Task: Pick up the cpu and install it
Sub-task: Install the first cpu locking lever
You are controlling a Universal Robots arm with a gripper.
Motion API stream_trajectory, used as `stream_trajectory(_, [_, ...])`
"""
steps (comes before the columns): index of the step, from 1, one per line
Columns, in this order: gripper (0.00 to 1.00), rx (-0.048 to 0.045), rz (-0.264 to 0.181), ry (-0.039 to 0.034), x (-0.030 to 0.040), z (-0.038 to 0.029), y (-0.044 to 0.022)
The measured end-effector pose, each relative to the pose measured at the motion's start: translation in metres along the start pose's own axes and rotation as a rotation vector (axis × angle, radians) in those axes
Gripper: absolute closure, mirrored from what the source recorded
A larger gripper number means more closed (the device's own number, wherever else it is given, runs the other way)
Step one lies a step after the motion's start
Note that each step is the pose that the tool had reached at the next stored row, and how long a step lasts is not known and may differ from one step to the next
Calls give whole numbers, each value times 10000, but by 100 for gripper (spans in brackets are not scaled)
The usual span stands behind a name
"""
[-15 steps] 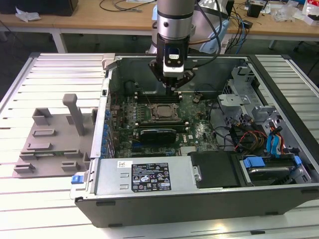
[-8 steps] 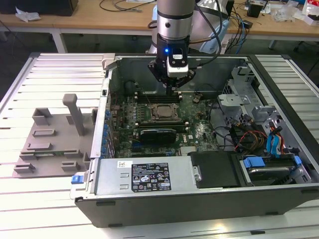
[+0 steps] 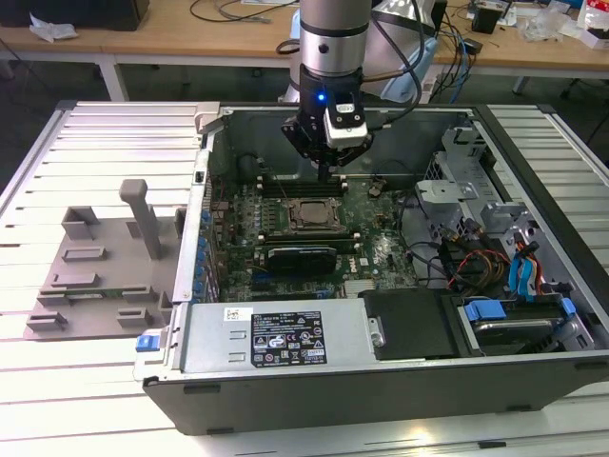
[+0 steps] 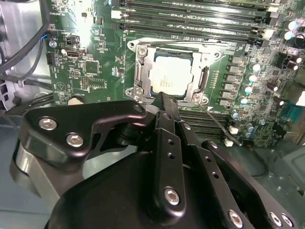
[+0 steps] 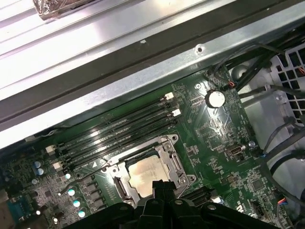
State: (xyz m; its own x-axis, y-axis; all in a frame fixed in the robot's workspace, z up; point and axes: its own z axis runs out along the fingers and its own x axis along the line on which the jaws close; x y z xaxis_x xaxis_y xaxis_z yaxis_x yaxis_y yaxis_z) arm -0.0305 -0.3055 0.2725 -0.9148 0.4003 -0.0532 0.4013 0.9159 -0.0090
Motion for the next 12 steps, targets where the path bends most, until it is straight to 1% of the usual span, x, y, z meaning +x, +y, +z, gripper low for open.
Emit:
stream_trajectory(1, [89, -3, -152, -3, 0, 0, 0])
stream_trajectory(7, [89, -20, -713, -13, 0, -1, 0])
stream_trajectory(12, [89, -33, -1072, -20, 0, 0, 0])
